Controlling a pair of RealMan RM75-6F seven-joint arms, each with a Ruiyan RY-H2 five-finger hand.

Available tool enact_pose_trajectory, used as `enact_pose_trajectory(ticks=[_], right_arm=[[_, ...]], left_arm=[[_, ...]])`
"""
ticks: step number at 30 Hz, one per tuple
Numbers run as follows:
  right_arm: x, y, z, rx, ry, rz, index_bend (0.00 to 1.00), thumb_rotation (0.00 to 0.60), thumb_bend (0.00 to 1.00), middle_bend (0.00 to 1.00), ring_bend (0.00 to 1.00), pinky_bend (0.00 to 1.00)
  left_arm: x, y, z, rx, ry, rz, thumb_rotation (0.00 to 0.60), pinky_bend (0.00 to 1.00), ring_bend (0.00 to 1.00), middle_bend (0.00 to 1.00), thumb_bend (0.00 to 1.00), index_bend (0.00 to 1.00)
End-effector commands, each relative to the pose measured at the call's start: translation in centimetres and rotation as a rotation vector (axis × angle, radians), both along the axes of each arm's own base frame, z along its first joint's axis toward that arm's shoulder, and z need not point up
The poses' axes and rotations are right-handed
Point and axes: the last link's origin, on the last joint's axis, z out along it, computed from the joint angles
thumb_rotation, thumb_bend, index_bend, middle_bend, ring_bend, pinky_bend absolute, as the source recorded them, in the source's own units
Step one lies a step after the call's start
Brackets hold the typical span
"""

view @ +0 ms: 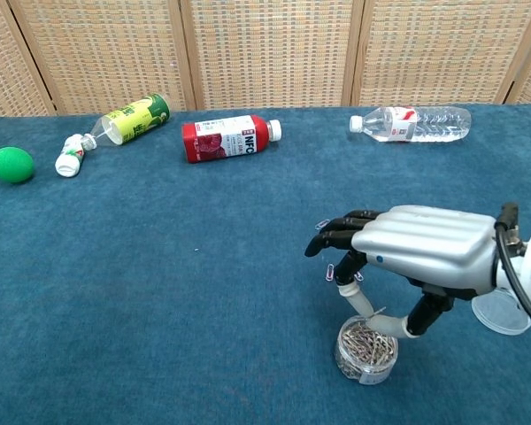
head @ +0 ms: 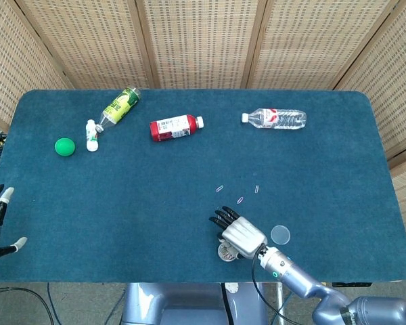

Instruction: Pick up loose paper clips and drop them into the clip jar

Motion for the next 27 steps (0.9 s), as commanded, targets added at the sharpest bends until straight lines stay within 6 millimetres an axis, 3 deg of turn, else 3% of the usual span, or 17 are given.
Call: enact_pose_trajectory(ticks=[1, 15, 20, 27], right_arm=[[-0.1, 0.2, -0.3, 0.008, 0.001, -0.012, 0.67, 0.6, 0.44, 0.11, 0.0, 0.0], [0.0, 0.8, -1.4, 0.024, 0.004, -0.018, 0.67, 0.6, 0.43, 0.11, 0.0, 0.0], [-0.1, 0.8, -1.3, 0.03, 0.02, -0.033, 0.51, 0.6, 0.21, 0.11, 0.0, 0.0], [0.4, 0.7, -1.0, 0.018, -0.006, -0.039, 0.49, 0.6, 0.18, 0.11, 0.0, 0.0]], left_arm=[[0.0, 0.0, 0.0, 0.0, 0.001, 0.0, 0.6, 0.0, 0.0, 0.0, 0.0, 0.0], [0.0, 0.0, -0.1, -0.002, 0.006, 0.001, 0.6, 0.0, 0.0, 0.0, 0.0, 0.0], [0.0, 0.1, -0.1, -0.002, 0.003, 0.001, 0.6, 0.0, 0.0, 0.0, 0.0, 0.0], [0.0, 0.0, -0.1, -0.001, 0.002, 0.0, 0.6, 0.0, 0.0, 0.0, 0.0, 0.0]])
